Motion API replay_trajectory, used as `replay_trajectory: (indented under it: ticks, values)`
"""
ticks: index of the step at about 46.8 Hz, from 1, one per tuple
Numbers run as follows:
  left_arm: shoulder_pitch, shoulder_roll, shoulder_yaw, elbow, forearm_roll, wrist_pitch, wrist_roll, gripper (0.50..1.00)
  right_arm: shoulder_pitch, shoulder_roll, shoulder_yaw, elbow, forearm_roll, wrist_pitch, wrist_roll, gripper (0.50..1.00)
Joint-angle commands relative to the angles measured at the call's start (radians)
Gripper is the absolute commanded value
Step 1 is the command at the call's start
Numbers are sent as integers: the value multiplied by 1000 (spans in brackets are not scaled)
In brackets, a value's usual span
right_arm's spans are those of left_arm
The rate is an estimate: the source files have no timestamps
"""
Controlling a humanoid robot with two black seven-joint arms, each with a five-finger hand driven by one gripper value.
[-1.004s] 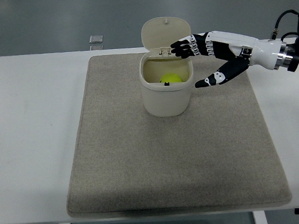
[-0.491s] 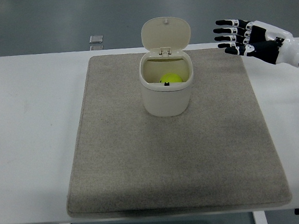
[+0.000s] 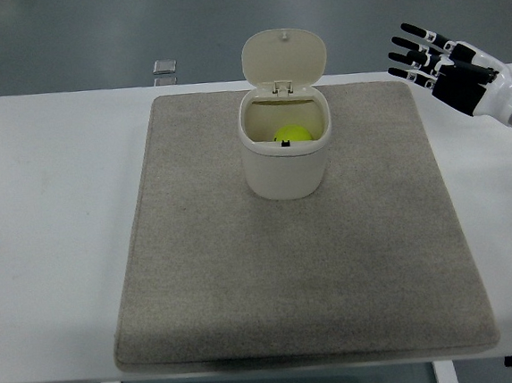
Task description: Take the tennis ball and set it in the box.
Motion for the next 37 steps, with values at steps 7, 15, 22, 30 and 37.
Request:
replay_trajectory:
  ticks: [7,15,22,30,37]
  values:
    - [0,0,0,0,0,0,0,992,0,10,1,-2,113,-72,-22,897]
    - [-1,0,0,0,0,0,0,992,-2,16,6,-1,127,-82,-17,897]
    - [0,0,0,0,0,0,0,992,-16,15,9,-2,121,-79,-11,901]
    - [0,0,0,0,0,0,0,992,-16,15,1,-2,116,-76,-11,901]
    - [-1,0,0,0,0,0,0,992,-17,15,1,-2,116,-81,-11,901]
